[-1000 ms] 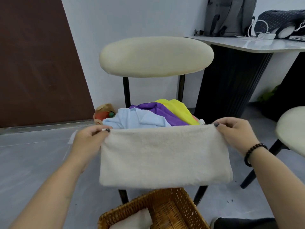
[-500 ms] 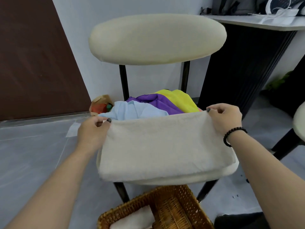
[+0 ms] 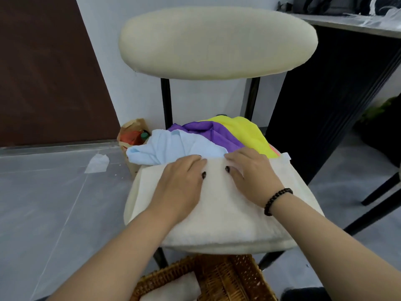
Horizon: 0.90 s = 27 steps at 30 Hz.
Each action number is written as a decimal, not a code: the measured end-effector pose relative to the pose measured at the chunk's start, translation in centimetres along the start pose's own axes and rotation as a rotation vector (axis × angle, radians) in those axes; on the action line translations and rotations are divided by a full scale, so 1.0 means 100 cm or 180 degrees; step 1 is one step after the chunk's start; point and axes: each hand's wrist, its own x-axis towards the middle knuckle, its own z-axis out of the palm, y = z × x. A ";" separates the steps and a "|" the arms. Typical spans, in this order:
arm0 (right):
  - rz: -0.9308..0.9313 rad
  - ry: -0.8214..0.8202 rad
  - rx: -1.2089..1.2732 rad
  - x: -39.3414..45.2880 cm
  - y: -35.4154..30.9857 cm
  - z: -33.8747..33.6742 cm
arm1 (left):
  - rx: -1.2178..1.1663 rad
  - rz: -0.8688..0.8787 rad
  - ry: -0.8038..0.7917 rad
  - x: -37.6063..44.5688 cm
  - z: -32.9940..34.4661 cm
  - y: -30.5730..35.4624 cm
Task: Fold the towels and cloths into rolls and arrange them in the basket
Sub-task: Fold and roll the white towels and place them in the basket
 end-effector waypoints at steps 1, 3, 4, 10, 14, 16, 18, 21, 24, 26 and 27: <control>0.0123 -0.0058 0.0090 0.002 0.002 0.001 | -0.0018 -0.0117 0.0014 0.005 -0.002 -0.002; 0.0387 -0.0151 0.0341 0.007 0.005 -0.003 | -0.0059 -0.0452 -0.0041 0.011 -0.005 -0.007; 0.0507 -0.0227 0.0437 0.011 0.005 -0.005 | -0.0109 -0.0619 -0.0118 0.013 -0.004 -0.009; 0.0902 -0.0327 0.0937 0.020 0.002 -0.008 | -0.0229 -0.0945 -0.0128 0.019 0.001 -0.014; 0.1030 0.0015 0.0797 0.016 -0.005 0.001 | -0.0051 -0.0920 0.0071 0.018 0.003 -0.012; 0.0841 0.0397 0.0427 0.010 -0.010 0.007 | 0.0037 -0.0886 0.0180 0.017 0.006 -0.009; 0.0569 0.0692 0.0069 0.003 -0.018 0.009 | 0.0076 -0.0713 0.0293 0.013 0.005 -0.002; 0.0327 0.0738 -0.0064 -0.015 -0.037 0.005 | -0.0118 -0.0581 0.0230 -0.009 0.002 0.017; 0.0252 0.0256 -0.0226 -0.045 -0.051 0.010 | -0.0002 -0.0529 -0.0185 -0.043 0.001 0.029; 0.0179 -0.0336 -0.0441 -0.059 -0.053 0.015 | 0.0122 -0.0450 -0.0713 -0.056 0.006 0.025; 0.0173 -0.0649 -0.0530 -0.063 -0.053 0.015 | 0.0167 -0.0439 -0.0880 -0.060 0.010 0.021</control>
